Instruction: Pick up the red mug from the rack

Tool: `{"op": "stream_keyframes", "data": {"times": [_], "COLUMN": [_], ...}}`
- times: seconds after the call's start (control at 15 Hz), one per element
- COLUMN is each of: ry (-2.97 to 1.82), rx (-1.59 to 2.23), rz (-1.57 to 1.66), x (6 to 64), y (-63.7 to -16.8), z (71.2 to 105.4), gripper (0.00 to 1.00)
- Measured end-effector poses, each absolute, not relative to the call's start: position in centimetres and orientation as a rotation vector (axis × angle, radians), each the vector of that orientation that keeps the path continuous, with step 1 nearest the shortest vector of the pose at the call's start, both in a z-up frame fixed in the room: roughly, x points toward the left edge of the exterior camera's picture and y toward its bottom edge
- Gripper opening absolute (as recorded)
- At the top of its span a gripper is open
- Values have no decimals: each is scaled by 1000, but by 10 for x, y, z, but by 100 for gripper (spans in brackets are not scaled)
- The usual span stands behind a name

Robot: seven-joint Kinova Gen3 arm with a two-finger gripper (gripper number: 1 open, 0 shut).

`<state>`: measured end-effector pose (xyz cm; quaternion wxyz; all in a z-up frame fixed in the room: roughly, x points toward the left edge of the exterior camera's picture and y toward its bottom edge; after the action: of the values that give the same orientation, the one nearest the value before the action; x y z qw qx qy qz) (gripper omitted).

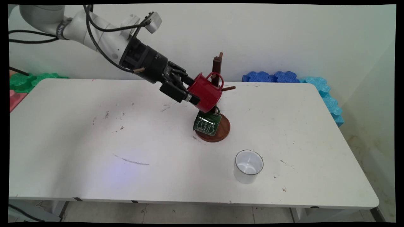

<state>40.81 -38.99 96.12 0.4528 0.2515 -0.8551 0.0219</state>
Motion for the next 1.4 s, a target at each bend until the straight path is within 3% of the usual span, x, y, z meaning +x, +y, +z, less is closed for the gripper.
{"op": "stream_keyframes", "data": {"times": [1.4], "ry": [-2104], "rx": [699], "rz": [31], "x": [391], "y": [-397], "z": [949], "gripper": [100]}}
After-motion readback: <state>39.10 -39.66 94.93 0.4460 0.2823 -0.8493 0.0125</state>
